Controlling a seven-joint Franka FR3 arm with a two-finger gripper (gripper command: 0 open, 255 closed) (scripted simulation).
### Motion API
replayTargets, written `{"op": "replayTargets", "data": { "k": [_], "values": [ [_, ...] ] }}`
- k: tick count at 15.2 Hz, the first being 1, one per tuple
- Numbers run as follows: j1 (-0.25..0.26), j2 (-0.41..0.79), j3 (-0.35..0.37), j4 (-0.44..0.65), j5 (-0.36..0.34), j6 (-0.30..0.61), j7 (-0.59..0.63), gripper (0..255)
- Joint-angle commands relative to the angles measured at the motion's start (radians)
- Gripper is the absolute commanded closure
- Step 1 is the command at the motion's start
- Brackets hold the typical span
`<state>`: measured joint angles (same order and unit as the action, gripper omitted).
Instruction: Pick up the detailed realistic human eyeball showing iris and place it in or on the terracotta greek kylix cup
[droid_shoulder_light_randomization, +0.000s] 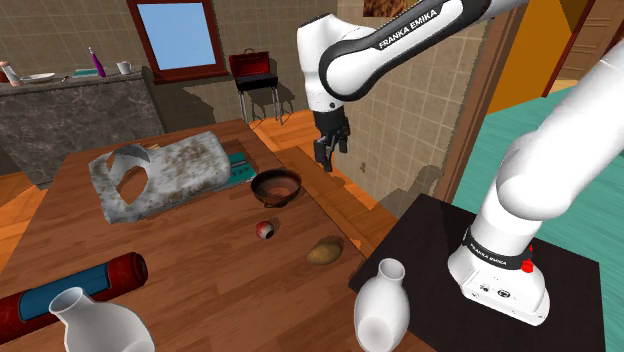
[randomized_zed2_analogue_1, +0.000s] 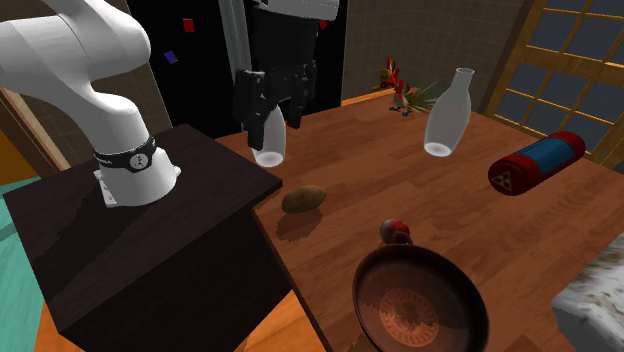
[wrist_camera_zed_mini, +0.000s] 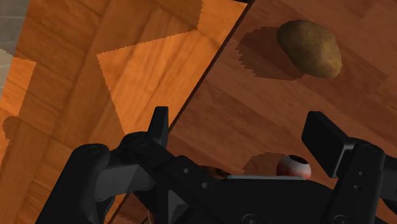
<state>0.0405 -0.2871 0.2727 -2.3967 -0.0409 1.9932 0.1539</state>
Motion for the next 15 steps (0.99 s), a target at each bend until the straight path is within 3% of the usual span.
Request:
{"op": "replayTargets", "data": {
  "k": [1,8,15],
  "values": [
    [0.004,0.074,0.023,0.019,-0.011,0.057,0.037,0],
    [0.023,0.343,0.071,0.141,-0.104,0.195,0.165,0],
    [0.083,0.618,0.066,0.328,-0.226,0.268,0.287,0]
  ]
}}
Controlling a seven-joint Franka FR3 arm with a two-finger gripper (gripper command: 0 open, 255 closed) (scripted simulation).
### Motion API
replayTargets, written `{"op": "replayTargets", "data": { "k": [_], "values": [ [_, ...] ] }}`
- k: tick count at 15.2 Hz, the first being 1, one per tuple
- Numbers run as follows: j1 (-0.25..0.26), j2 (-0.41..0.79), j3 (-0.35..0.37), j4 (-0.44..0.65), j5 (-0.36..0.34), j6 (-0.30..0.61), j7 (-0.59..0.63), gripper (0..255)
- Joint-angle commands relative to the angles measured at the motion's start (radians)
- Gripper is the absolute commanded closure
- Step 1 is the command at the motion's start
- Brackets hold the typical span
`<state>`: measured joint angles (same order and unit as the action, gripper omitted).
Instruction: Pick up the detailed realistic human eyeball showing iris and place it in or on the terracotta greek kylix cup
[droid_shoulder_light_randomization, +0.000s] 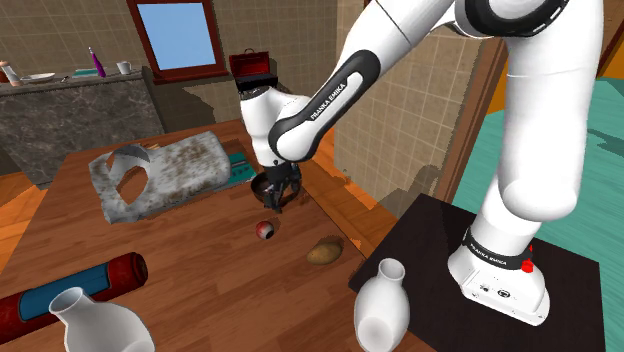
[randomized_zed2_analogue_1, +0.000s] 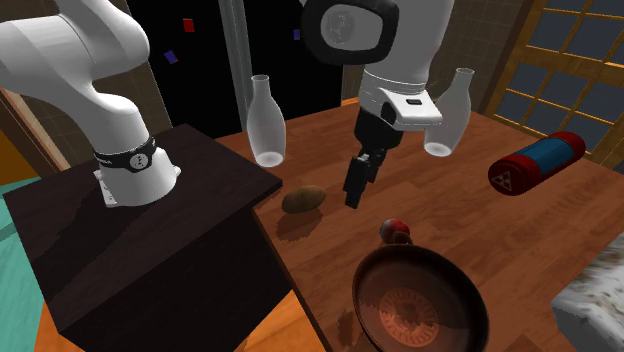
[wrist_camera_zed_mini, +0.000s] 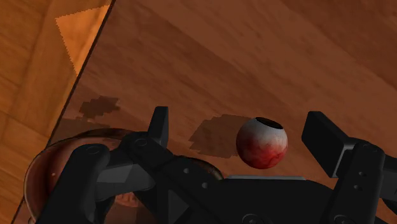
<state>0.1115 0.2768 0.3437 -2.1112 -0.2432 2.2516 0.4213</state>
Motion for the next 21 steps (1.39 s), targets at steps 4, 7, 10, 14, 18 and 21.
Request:
{"op": "replayTargets", "data": {
  "k": [4,7,10,14,18,21],
  "values": [
    [0.062,0.209,-0.024,0.177,-0.078,0.025,0.068,0],
    [0.102,0.325,-0.041,0.293,-0.108,0.025,0.092,0],
    [0.114,0.368,-0.051,0.320,-0.121,0.042,0.100,0],
    [0.119,0.403,-0.063,0.318,-0.137,0.078,0.109,0],
    [0.120,0.418,-0.068,0.318,-0.143,0.092,0.113,0],
    [0.120,0.418,-0.068,0.318,-0.143,0.092,0.113,0]
  ]
}}
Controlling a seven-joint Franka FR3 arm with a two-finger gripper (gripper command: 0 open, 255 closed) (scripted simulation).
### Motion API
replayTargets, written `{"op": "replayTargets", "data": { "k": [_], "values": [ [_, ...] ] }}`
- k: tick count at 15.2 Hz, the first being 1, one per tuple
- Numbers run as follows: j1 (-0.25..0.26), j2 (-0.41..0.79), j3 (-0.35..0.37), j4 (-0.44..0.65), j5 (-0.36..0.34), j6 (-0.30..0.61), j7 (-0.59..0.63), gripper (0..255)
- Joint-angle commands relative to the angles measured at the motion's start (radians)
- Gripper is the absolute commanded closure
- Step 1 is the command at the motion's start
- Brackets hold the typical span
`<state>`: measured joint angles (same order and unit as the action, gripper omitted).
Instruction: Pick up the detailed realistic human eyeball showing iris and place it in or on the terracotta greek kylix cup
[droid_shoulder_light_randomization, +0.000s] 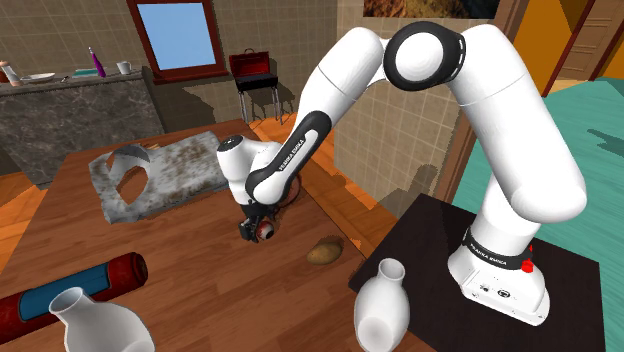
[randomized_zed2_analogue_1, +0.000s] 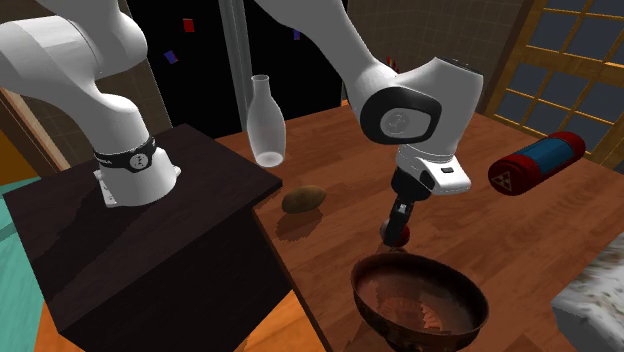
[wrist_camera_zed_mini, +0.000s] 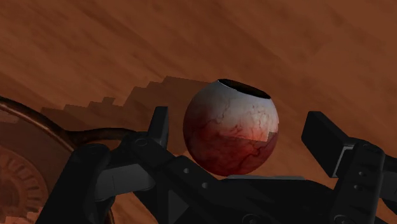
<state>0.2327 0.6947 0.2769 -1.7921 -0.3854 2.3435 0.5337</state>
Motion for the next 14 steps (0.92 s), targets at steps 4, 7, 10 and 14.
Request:
{"op": "replayTargets", "data": {
  "k": [4,7,10,14],
  "values": [
    [0.000,0.000,-0.001,0.000,0.000,0.000,0.001,255],
    [0.000,0.000,-0.001,0.000,0.000,0.000,0.001,255],
    [0.000,0.000,-0.001,0.000,0.000,0.000,0.000,255],
    [-0.005,-0.021,0.005,-0.005,0.007,-0.015,-0.005,255]
  ]
}}
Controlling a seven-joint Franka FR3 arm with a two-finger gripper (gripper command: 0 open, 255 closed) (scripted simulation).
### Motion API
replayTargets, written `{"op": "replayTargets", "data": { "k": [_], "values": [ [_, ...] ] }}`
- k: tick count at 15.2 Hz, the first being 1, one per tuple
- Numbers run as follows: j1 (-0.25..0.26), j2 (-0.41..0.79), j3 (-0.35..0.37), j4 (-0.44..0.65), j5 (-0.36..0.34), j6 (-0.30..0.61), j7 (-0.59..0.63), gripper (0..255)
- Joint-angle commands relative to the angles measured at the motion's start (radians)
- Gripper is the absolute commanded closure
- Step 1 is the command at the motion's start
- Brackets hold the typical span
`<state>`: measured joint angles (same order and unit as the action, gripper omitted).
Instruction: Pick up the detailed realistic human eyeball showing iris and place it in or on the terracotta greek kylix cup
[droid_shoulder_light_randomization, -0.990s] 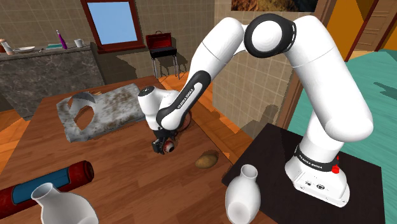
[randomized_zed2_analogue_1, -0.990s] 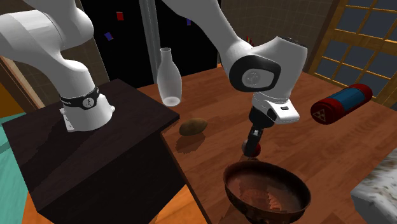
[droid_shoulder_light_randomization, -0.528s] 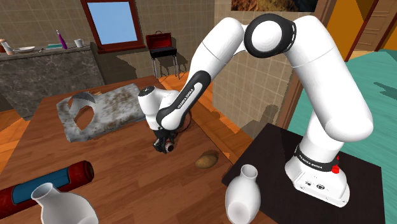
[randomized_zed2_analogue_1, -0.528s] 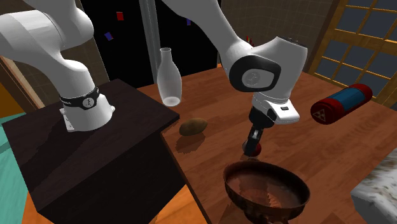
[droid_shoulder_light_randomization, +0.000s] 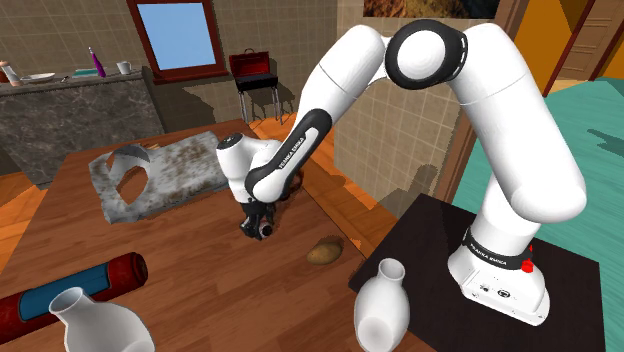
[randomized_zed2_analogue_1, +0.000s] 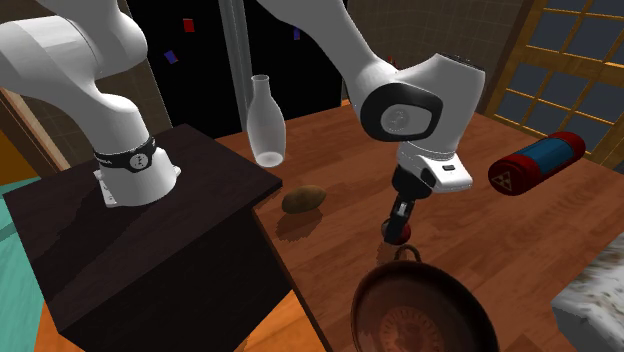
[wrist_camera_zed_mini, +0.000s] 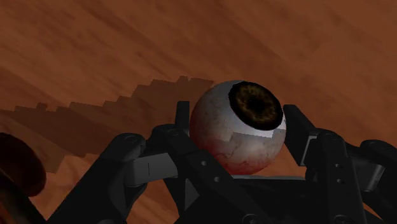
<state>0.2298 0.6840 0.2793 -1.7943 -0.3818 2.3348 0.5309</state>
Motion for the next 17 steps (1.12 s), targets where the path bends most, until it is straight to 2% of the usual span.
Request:
{"op": "replayTargets", "data": {
  "k": [1,17],
  "values": [
    [-0.004,-0.020,0.006,-0.005,0.007,-0.015,-0.005,255],
    [-0.034,-0.168,0.050,-0.006,0.070,-0.155,-0.053,255]
  ]
}}
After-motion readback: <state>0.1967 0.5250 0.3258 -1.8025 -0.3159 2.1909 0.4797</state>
